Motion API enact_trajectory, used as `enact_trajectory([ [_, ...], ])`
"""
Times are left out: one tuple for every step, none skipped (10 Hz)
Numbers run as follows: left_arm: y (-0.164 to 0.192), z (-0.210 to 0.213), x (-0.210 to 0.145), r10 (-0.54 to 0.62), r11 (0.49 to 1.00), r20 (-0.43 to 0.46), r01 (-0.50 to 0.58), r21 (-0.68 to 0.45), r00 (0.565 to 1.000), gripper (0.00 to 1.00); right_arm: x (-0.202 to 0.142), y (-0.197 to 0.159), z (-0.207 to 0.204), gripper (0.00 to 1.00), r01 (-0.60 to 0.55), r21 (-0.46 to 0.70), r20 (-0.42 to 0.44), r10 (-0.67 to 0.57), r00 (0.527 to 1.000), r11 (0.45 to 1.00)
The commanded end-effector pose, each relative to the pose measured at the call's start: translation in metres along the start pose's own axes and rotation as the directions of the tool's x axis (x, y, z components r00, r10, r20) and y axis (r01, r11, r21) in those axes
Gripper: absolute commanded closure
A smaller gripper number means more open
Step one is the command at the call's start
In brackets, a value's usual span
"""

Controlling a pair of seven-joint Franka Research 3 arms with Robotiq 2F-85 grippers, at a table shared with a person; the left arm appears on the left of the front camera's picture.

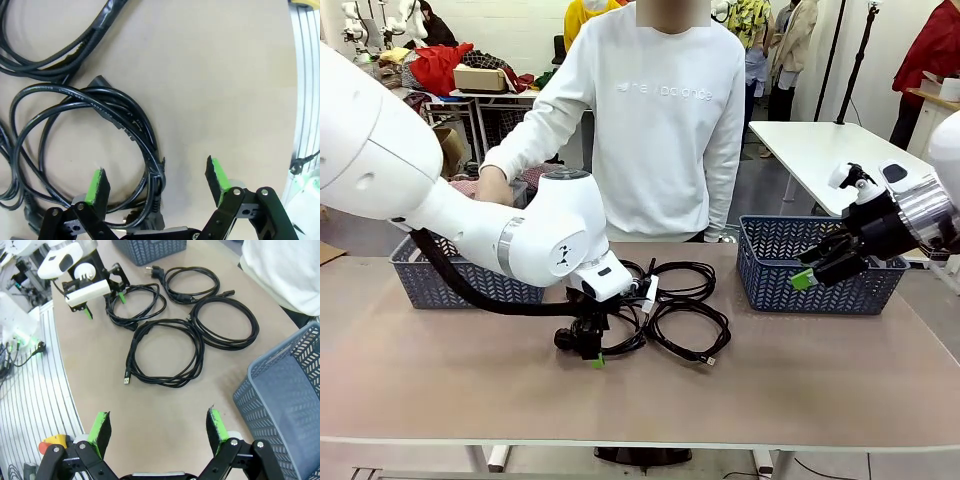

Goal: Organize the cables according to human instructions.
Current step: Pick up a bundle of cables and place it in the basket indicated by the human.

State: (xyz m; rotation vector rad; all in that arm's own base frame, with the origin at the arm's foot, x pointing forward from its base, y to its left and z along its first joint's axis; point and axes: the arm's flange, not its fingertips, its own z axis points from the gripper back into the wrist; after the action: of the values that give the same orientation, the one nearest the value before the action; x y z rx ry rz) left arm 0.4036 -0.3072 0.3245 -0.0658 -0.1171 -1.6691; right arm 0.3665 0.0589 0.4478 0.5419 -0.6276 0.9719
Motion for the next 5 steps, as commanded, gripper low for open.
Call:
enact_trajectory([
  [0.0050,-0.0071,0.0032,0.016,1.000,-0.035,-0.015,0.020,0.999,0.00,-0.0003,-0.0045,-0.0028,0.00,-0.030,0.004,0.026,0.029,0.999,1.000],
  [0.0062,-0.0093,0.0032,0.007,1.000,-0.032,-0.007,0.019,0.999,0.00,-0.0003,-0.0045,-0.0028,0.00,-0.030,0.004,0.026,0.029,0.999,1.000],
  [0.0072,-0.0112,0.0035,0.007,1.000,-0.031,-0.006,0.019,1.000,0.00,-0.0003,-0.0045,-0.0028,0.00,-0.030,0.004,0.026,0.029,0.999,1.000],
  [0.0077,-0.0119,0.0044,0.006,1.000,-0.027,-0.006,0.017,1.000,0.00,-0.0003,-0.0045,-0.0028,0.00,-0.030,0.004,0.026,0.029,0.999,1.000],
  [0.0078,-0.0120,0.0043,-0.002,1.000,-0.023,0.003,0.019,1.000,0.00,-0.0003,-0.0045,-0.0028,0.00,-0.030,0.004,0.026,0.029,0.999,1.000],
])
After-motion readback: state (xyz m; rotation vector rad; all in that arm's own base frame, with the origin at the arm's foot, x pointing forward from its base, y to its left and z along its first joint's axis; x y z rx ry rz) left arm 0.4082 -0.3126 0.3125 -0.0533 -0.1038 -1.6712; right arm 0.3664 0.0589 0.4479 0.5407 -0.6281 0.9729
